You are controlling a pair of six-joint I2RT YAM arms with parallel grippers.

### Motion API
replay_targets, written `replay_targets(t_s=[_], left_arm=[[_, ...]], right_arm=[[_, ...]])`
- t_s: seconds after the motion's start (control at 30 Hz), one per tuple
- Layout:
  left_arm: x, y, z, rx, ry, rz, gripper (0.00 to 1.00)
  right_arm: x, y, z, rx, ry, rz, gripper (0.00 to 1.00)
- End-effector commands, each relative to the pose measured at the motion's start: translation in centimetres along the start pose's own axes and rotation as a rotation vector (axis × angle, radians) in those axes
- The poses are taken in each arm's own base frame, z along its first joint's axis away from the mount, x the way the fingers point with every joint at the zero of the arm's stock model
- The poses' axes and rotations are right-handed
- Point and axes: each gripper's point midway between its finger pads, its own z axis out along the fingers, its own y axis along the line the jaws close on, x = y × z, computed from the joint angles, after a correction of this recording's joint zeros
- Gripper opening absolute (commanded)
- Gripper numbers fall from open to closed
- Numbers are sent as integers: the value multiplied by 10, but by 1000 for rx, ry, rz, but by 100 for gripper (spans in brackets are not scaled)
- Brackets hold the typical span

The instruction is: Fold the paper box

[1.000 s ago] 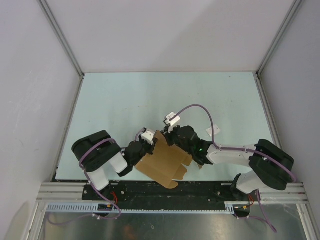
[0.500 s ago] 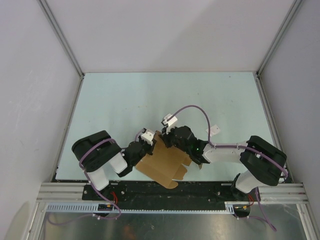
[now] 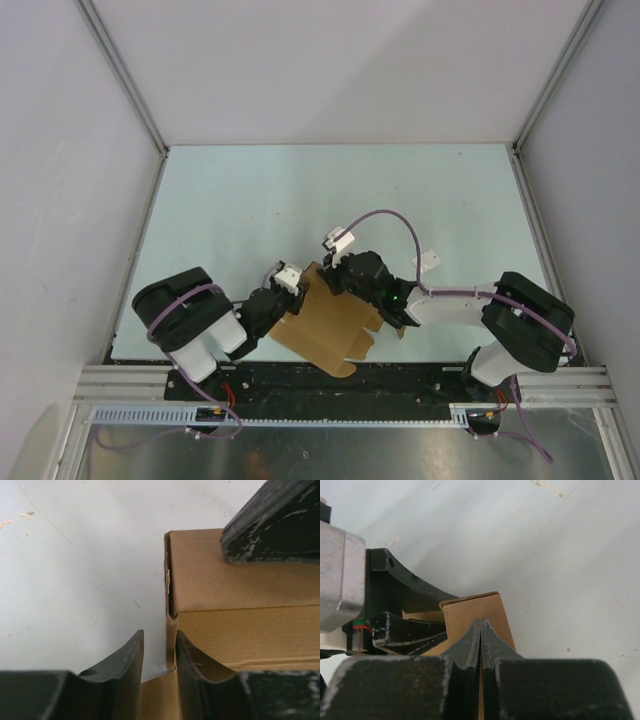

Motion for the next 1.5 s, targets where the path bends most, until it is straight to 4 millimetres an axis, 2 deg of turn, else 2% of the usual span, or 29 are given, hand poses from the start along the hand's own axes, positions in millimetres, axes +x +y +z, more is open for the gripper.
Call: replay_targets(t_s=[0.0,0.13,0.17,0.2,0.23,0.27,0.3,0.37,0.4,0.47,0.5,0.53,0.57,0.6,0.67,0.8,0.83,0.87,0.93,0.97,1.03,1.1,1.13,1.17,1.2,1.23,1.3,1.37,1.47], left_arm=[[-100,3,-16,-12,-393,-109,43],[-105,3,-28,6,-415,-119,47],[-107,4,-35,10,-428,-131,47],[-112,4,-37,12,-444,-140,48],[-105,6,-43,14,-430,-140,48],[-108,6,-50,20,-447,-152,48],[-109,7,-54,22,-456,-157,48],[-111,6,-62,38,-471,-166,49],[-120,7,-68,43,-509,-178,49],[-123,7,-74,49,-525,-194,49],[-135,7,-80,58,-571,-205,49],[-134,5,-79,66,-561,-205,49],[-139,4,-79,73,-568,-207,50],[-150,4,-83,78,-598,-211,50],[-151,2,-72,70,-541,-191,51],[-167,7,-83,51,-596,-181,51],[-168,8,-82,44,-593,-168,51],[-167,7,-81,49,-584,-156,52],[-185,1,-76,71,-601,-139,52],[-178,-4,-67,85,-563,-120,51],[-181,-15,-57,131,-542,-99,48],[-165,-22,-39,145,-469,-84,44],[-169,-24,-33,143,-466,-81,43],[-156,-24,-22,135,-416,-72,42],[-154,-22,-16,116,-404,-70,42],[-159,-22,-11,106,-409,-70,41],[-153,-22,-1,92,-385,-64,41],[-157,-22,5,86,-393,-64,40],[-154,-20,14,64,-377,-57,39]], right_arm=[[-44,-1,-10,15,-100,5,0],[-62,-15,-26,85,-132,13,1],[-72,-18,-34,105,-157,25,3],[-69,-24,-39,138,-136,29,3],[-70,-37,-45,211,-141,38,3],[-80,-40,-55,241,-166,76,10],[-71,-48,-61,282,-131,85,15],[-72,-65,-75,389,-139,146,30],[-67,-73,-87,433,-117,159,34],[-62,-87,-102,516,-114,195,41],[-60,-90,-112,540,-115,241,43],[-52,-97,-120,581,-102,248,45],[-46,-100,-128,600,-85,259,48],[-48,-101,-135,606,-110,309,49],[-35,-104,-146,622,-85,327,52],[-23,-105,-163,623,-74,386,58],[-22,-100,-164,597,-72,411,60],[-14,-98,-166,588,-42,409,61],[-6,-88,-167,547,-15,423,63],[-1,-85,-169,543,7,421,63],[5,-80,-171,546,20,409,63],[9,-84,-174,583,26,399,63],[11,-84,-175,589,29,399,64],[15,-84,-176,599,39,399,64],[17,-85,-177,606,41,400,64],[18,-86,-178,612,44,400,64],[20,-89,-181,630,49,394,64],[23,-91,-183,645,55,391,64],[23,-92,-185,648,56,391,64]])
